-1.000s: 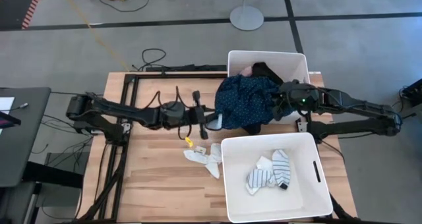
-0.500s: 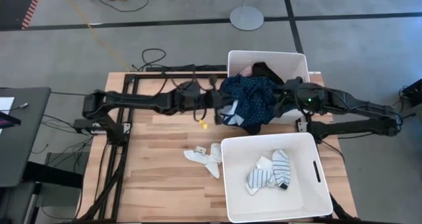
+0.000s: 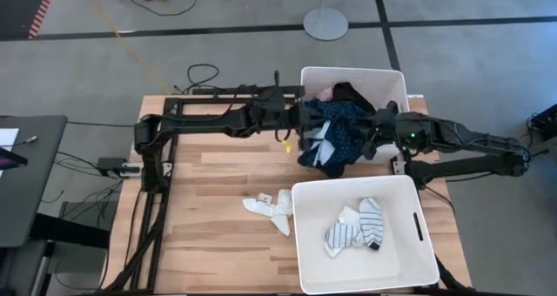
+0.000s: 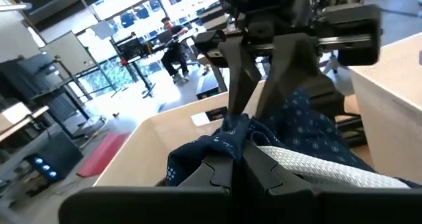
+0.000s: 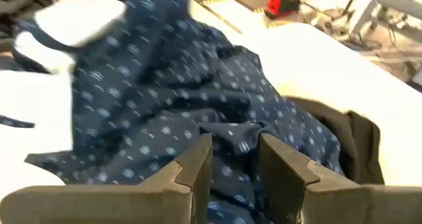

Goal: Sort clothes
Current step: Put the blue polo shirt into the top white laundry bin

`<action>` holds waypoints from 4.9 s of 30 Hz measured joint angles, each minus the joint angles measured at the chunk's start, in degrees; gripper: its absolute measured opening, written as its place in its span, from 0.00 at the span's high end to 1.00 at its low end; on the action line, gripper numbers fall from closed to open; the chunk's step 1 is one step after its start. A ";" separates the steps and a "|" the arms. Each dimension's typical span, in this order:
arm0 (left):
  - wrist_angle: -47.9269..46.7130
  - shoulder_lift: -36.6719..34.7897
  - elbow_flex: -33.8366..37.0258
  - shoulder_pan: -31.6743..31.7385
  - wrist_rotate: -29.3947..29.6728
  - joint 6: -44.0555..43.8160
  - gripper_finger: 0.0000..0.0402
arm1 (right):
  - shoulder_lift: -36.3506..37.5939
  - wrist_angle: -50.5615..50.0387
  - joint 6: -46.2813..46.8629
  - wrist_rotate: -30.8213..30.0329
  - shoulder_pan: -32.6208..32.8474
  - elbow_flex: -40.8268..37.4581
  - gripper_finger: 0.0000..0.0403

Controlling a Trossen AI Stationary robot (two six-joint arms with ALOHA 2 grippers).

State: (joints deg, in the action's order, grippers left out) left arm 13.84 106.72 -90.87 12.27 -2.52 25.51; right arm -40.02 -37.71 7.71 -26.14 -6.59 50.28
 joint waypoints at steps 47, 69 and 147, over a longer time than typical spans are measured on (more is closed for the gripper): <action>-9.76 1.41 -6.38 -0.11 -5.61 -1.58 0.84 | -17.64 16.02 -8.68 2.89 -6.74 0.00 0.98; -59.62 -16.12 -6.45 -7.49 -0.54 -8.36 0.52 | -13.61 -6.68 1.23 -1.47 -20.99 0.11 0.99; -62.27 -15.96 14.34 -35.52 11.03 -26.15 0.52 | 5.63 -8.53 4.58 13.04 -3.31 -0.10 0.74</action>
State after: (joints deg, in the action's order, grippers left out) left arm -48.43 90.76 -76.53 -23.24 8.51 -0.64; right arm -34.38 -46.24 12.29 -13.10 -9.90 50.19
